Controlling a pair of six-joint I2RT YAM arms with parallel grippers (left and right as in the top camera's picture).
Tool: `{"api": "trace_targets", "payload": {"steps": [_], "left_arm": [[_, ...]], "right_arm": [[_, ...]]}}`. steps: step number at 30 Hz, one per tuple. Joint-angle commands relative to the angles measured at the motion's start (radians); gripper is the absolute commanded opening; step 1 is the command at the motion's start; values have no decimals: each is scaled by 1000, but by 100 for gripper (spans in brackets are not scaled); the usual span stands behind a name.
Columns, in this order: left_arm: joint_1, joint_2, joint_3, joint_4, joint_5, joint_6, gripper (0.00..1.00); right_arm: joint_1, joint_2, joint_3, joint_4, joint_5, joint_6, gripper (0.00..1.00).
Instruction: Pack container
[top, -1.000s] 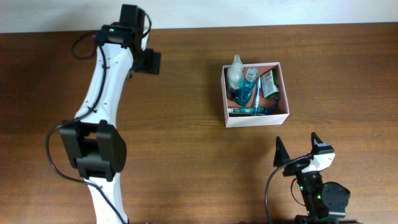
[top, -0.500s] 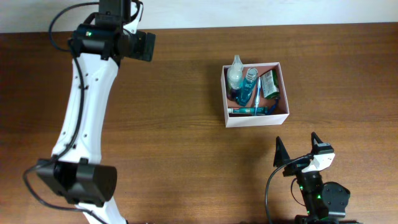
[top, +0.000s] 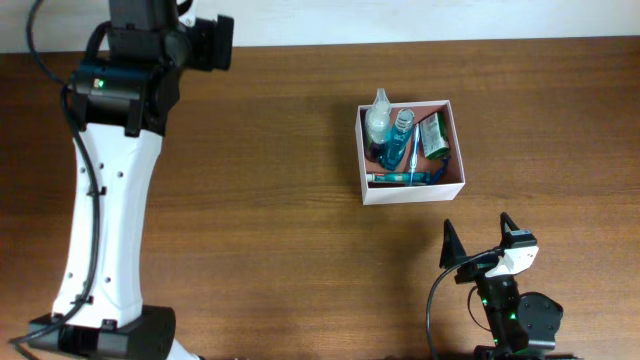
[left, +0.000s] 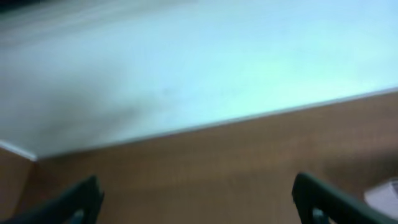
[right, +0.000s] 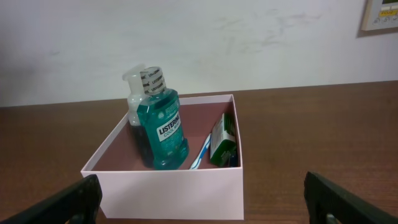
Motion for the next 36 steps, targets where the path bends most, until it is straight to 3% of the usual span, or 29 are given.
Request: {"api": "trace_targets", "payload": {"steps": [1, 10, 18, 33, 36], "left_arm": [[3, -59, -68, 116, -6, 17, 99], [24, -315, -514, 451, 32, 16, 100], [114, -579, -843, 453, 219, 16, 99], [136, -1144, -1245, 454, 267, 6, 99], [145, -1218, -1293, 461, 272, -56, 99]], "right_arm": [[5, -11, -5, -6, -2, 3, 99], [5, -11, -5, -6, -2, 3, 99], [5, -11, -5, -6, -2, 3, 99], [5, -11, -5, -6, -2, 3, 99], [5, -11, -5, -6, -2, 3, 99]]}}
